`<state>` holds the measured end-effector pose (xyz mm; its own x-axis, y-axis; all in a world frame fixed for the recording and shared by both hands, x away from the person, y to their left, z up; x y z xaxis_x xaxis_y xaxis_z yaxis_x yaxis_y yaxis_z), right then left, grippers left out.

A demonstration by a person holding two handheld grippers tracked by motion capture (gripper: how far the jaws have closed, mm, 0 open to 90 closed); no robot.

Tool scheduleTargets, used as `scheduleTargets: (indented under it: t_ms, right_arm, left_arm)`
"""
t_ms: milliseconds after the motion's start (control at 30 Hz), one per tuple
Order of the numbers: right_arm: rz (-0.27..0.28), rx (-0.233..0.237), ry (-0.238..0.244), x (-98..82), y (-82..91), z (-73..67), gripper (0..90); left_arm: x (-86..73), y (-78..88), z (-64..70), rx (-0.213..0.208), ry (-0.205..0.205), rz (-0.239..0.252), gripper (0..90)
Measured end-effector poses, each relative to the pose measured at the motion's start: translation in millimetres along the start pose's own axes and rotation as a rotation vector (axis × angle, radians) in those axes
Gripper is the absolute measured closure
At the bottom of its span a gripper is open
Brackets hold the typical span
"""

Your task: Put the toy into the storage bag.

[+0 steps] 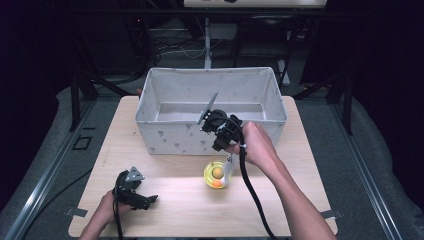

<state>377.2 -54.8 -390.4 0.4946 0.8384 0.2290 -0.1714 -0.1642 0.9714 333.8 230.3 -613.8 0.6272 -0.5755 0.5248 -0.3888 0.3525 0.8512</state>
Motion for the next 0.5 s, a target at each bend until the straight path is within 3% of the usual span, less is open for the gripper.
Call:
scheduleTargets:
  t_ms: [500]
  right_arm:
    - [-0.004, -0.028, -0.001, -6.7, 18.9, 4.3, 88.0]
  left_arm:
    - [0.0, 0.0, 0.1, -0.002, 0.000, 0.000, 0.2]
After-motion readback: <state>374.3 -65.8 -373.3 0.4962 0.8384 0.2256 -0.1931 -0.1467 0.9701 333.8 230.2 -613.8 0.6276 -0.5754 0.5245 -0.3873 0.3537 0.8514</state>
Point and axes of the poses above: each handheld gripper's, and its own axes: y roughly backward along the jaws, x roughly out of its top, z roughly to its right, the point moved 4 cm from there along -y, roughly forward along the jaws, and after that the axes turned 6 degrees about -z, right-handed, at the moved point
